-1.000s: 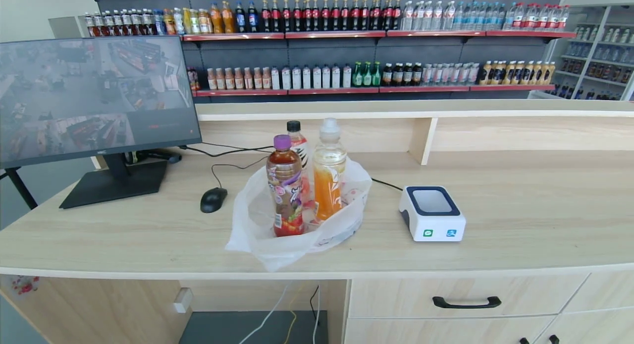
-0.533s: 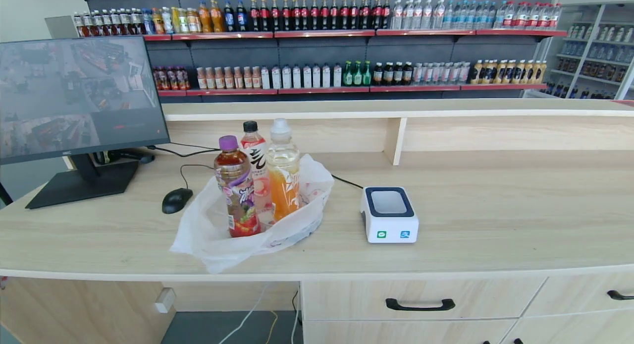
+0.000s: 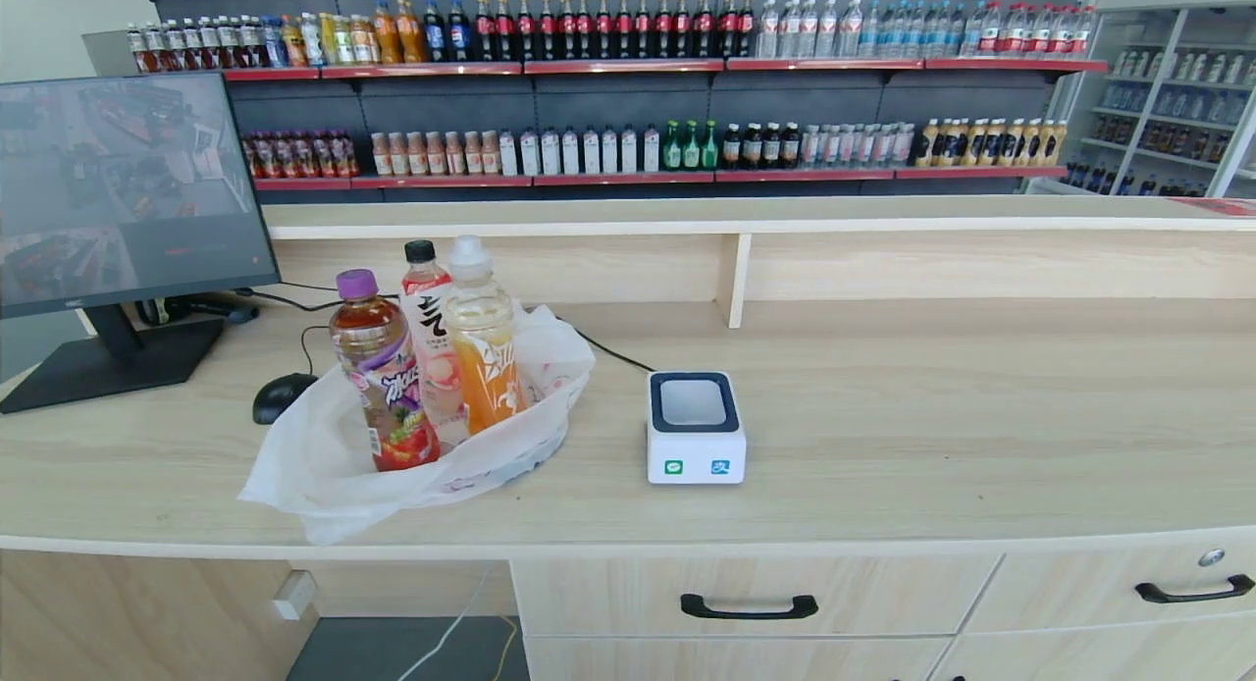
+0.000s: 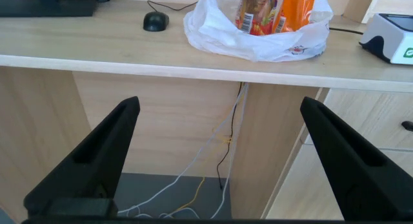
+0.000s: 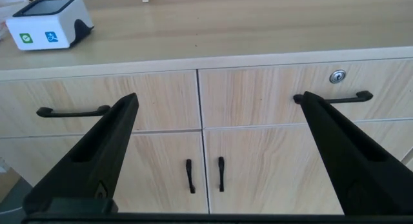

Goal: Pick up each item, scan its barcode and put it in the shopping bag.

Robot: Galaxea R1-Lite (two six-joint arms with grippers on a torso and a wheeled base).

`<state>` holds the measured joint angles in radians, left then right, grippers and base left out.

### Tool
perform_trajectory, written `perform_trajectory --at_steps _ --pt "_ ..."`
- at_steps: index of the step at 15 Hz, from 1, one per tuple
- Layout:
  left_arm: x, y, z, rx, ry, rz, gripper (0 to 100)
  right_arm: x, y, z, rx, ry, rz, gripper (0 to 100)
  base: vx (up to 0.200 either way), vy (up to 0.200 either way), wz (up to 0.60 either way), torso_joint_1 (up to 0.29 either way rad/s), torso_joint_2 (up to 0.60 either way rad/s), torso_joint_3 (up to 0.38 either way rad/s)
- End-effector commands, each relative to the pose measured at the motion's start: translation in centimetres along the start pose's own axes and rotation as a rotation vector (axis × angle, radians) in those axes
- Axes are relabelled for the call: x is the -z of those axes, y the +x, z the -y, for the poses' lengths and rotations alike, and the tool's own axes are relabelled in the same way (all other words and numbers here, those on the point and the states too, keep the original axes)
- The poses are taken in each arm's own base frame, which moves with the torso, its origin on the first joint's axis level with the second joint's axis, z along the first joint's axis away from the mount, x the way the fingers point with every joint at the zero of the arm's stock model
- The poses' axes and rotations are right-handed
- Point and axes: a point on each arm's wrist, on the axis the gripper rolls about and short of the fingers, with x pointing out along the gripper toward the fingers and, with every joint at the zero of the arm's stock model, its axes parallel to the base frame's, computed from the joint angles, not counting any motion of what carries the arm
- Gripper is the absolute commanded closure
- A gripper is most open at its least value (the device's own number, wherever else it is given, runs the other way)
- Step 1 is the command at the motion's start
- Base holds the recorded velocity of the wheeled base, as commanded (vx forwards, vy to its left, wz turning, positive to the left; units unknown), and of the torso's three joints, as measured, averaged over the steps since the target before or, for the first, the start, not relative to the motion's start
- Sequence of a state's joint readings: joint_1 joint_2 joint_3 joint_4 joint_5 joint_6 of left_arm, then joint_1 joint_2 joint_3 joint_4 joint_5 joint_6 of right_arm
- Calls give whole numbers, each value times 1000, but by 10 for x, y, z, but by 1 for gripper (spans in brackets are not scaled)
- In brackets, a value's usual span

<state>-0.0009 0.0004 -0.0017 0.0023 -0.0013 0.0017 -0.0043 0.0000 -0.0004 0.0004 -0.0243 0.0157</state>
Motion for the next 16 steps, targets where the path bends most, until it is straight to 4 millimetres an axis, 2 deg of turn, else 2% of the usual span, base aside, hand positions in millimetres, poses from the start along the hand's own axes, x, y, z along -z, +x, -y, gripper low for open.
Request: perform_trajectory --at_steps 1,16 --pt "0 0 0 -1 0 1 0 0 0 0 -1 -2 -3 0 0 0 0 0 0 0" --pt "0 0 0 -1 -2 1 0 0 0 0 2 -2 -3 0 0 0 0 0 0 0"
